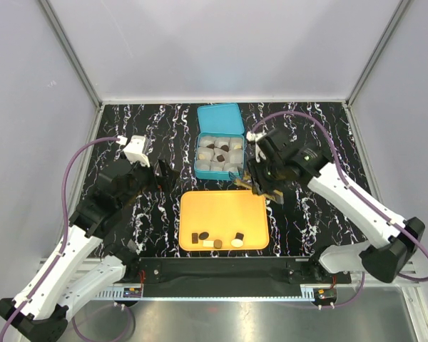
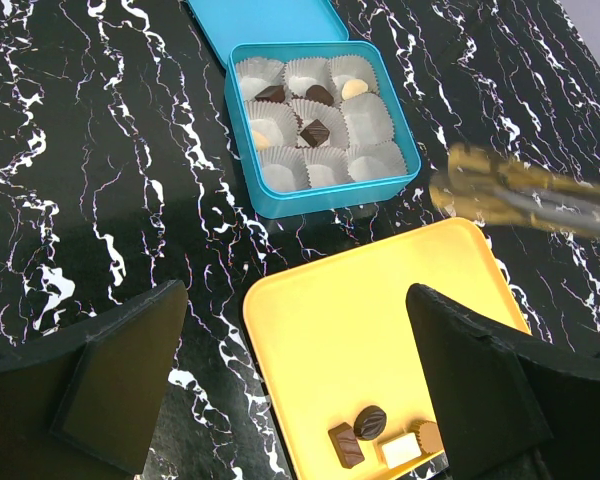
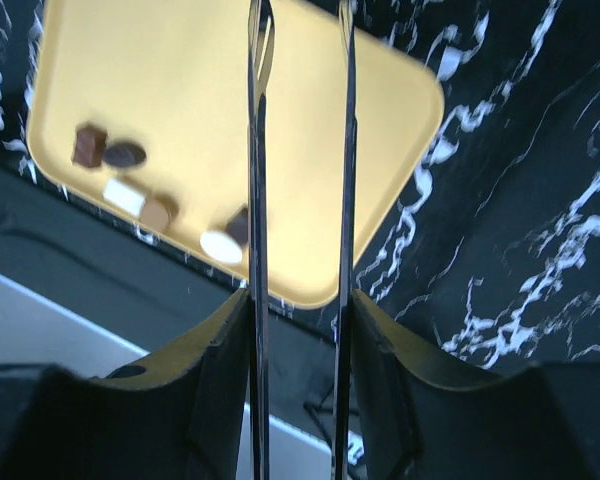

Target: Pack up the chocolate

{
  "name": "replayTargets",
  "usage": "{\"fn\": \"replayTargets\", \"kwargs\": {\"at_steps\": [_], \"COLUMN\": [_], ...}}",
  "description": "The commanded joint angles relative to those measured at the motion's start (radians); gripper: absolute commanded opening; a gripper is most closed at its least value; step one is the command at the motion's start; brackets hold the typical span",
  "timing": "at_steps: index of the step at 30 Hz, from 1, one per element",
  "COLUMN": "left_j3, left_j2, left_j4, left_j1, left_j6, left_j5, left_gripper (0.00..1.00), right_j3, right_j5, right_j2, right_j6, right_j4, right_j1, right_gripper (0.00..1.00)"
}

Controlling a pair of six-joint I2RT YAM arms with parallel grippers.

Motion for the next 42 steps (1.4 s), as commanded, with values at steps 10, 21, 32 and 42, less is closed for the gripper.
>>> {"fn": "replayTargets", "kwargs": {"at_steps": [10,21,32,42], "left_j3": [-0.007,-0.009,-0.007,-0.007], "left_j2": [0.013,0.012,0.012,0.013], "left_j4": [0.042,0.042,0.045,0.043], "left_j1": [0.004,0.003,0.004,0.004], "left_j6": [0.010,0.010,0.010,0.007], "left_j5": [-0.005,-0.004,-0.001,0.001], "left_gripper": [0.99,0.99,0.99,0.99], "right_j3": [-0.263,-0.271,-0.308,-0.351], "right_j5": [-0.146,-0.021,-0.053,-0.105], "right_j2": [-0.202,-0.203,-0.252,-0.257], "right_j6": [0.121,0.206,0.256,0.291], "right_j4": [-0.016,-0.077,-0.131,-0.078], "right_j1": [0.157,0.300,0.305,0.309], "right_gripper": [0.48,0.49,0.49,0.49]}}
